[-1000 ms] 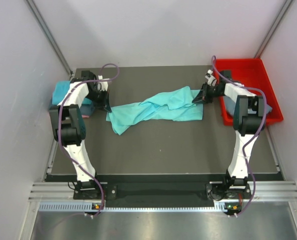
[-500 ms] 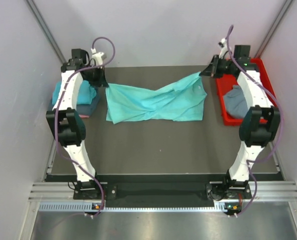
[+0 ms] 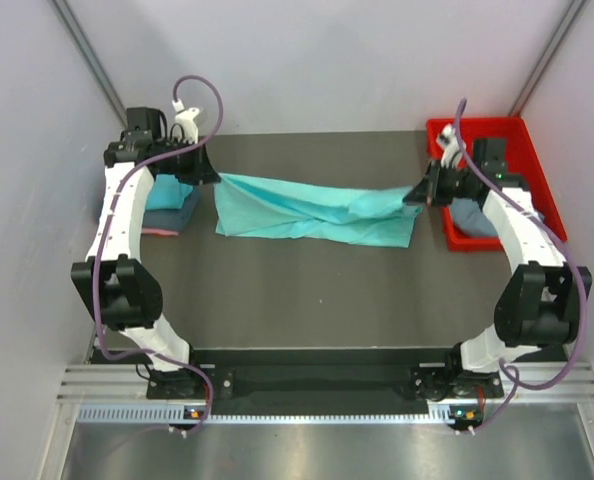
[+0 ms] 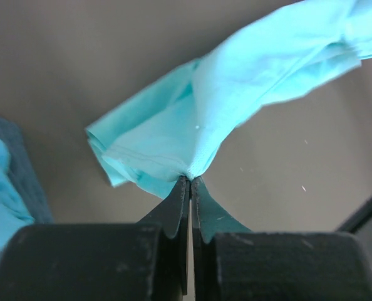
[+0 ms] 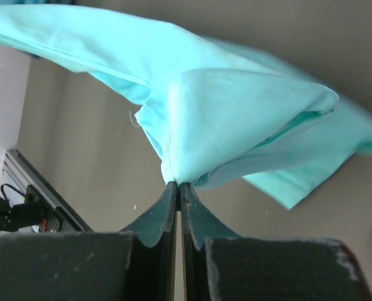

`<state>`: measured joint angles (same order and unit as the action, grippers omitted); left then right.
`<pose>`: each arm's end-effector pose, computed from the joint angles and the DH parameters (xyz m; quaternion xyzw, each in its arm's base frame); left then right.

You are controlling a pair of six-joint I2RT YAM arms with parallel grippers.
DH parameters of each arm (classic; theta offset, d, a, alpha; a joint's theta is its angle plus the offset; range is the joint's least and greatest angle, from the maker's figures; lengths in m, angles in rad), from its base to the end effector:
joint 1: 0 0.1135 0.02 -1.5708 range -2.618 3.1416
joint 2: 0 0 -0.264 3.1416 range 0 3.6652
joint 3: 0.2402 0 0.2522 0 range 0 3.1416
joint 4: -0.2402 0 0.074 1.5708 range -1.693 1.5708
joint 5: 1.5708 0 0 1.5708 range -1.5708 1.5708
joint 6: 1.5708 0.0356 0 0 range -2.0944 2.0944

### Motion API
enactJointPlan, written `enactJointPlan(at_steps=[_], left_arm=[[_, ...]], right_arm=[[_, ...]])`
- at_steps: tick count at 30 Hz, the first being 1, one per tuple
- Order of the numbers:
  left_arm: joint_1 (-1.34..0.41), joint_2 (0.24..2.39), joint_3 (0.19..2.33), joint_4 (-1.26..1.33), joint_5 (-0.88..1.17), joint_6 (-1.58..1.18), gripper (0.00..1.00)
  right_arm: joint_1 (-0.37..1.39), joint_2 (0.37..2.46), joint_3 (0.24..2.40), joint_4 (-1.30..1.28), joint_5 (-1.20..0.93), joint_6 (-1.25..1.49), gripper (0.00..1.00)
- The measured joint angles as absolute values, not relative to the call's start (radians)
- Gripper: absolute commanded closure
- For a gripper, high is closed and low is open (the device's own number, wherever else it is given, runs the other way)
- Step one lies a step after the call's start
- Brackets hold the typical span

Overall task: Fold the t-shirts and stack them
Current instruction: Flatten the tshirt out

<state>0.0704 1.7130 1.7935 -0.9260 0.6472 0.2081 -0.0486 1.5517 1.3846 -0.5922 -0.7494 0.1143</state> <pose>0.3653 0.0042 0.3777 0.1735 0.8766 -0.2477 0.3743 0.3398 0.0077 0.3270 -0.0744 0.8640 0.3482 0.3561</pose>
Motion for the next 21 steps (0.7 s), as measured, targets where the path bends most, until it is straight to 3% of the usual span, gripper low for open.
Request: enactJointPlan(at_steps=[4,8,14,16,17,21], left_arm=[[0.07,1.673,1.703,-0.925,0.674,0.207,1.0],[0.07,1.672,1.636,-0.927,0.687,0.207,1.0],[0.07,1.692,1.626,-0.925,0.692,0.207,1.0],[0.07,1.709,1.63,-0.925,0.691,0.207,1.0],[0.07,1.722,1.633,-0.925,0.69,0.207,1.0],[0.07,1.766,1.65,-0.926,0.678,0.207,1.0]], right_arm=[[-0.048,1.528,1.145,-0.587,-0.719,0.118,1.0],[-0.048,1.579,1.039,-0.585,-0.681,0.129,1.0],[-0.048,1.768,1.153,-0.57,-0.654,0.132,0.99],[-0.048,1.836,1.241,-0.571,-0.649,0.131,0.92],[-0.048,1.864,1.285,-0.573,-0.648,0.131,0.83],[-0.048,1.939,1.418,-0.565,-0.644,0.132,0.78]])
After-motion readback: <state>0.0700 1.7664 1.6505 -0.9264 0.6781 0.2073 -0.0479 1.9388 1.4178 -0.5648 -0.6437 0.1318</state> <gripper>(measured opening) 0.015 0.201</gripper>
